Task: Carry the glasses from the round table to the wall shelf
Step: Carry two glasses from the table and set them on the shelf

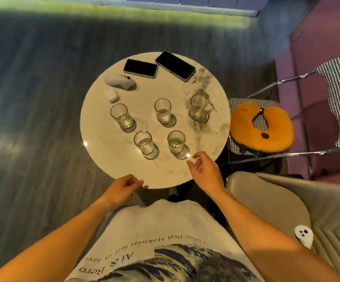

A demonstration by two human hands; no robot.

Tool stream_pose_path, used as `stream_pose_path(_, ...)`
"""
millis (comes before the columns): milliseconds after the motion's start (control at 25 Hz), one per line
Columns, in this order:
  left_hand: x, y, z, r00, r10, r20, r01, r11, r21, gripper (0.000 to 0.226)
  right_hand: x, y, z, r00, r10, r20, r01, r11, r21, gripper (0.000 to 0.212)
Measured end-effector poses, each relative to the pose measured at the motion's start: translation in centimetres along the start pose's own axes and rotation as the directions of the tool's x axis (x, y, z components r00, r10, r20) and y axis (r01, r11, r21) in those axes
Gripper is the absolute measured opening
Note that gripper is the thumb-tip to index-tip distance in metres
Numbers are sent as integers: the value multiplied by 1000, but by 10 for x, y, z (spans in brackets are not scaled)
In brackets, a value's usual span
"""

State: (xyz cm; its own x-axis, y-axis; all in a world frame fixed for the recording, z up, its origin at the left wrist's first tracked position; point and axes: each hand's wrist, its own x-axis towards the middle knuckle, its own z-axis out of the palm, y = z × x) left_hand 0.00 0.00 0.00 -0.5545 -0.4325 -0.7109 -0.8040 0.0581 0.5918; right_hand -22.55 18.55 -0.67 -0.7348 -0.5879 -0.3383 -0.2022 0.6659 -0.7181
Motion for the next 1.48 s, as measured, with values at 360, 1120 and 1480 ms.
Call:
stream_pose_path(360, 15, 47, -6, 850, 199, -488, -178, 980, 89, 70, 57, -25, 8, 909, -384, 165, 417, 860, -294, 27)
stream_pose_path(1120, 5, 26, -21, 832, 217, -510, -69, 953, 294, 29, 63, -68, 39, 753, -578, 313, 650, 728, -220, 31)
stream_pose_path(1480, -152, -101, -191, 501, 54, -864, 164, 974, 156, 46, 14, -326, 190, 255, -793, 553, 932, 353, 77, 26)
